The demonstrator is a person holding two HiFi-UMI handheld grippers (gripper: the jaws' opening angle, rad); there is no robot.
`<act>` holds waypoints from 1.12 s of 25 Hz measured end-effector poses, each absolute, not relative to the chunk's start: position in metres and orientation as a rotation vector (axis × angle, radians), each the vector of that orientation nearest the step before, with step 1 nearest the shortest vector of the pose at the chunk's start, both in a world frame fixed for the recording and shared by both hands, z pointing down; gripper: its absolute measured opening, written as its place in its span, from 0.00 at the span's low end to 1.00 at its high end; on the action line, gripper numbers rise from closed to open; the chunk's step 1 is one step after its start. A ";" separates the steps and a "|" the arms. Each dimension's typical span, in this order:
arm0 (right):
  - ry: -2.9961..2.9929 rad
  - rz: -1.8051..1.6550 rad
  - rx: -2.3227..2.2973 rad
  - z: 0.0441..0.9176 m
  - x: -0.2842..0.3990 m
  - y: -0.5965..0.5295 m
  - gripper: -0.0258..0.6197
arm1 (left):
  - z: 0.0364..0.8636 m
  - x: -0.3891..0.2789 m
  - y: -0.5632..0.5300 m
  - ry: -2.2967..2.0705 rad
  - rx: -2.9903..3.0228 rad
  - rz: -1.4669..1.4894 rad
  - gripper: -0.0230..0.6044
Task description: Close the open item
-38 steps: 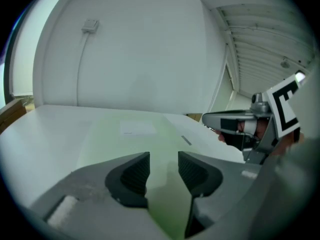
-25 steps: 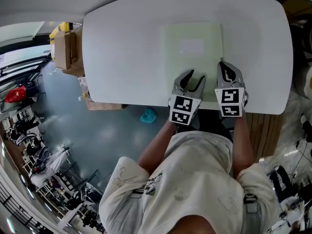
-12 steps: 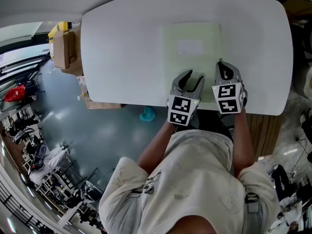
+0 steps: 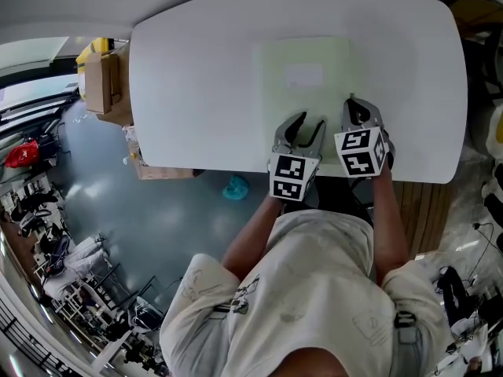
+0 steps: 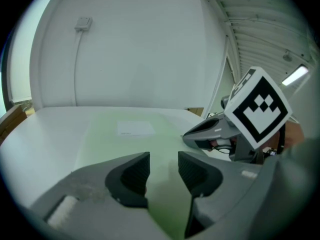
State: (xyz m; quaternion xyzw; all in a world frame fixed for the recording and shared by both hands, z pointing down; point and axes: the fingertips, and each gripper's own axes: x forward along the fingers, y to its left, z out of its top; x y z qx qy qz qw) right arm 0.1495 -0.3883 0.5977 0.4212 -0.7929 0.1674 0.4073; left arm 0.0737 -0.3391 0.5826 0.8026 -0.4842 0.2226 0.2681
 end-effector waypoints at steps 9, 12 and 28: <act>-1.978 0.400 1.108 0.590 0.150 -0.386 0.04 | 0.564 0.067 -0.344 -1.369 2.159 0.513 0.33; -1.994 0.418 1.136 0.588 0.151 -0.386 0.04 | 0.559 0.063 -0.345 -1.389 2.153 0.482 0.33; -1.979 0.441 1.218 0.568 0.148 -0.351 0.04 | 0.548 0.031 -0.330 -1.420 2.172 0.439 0.33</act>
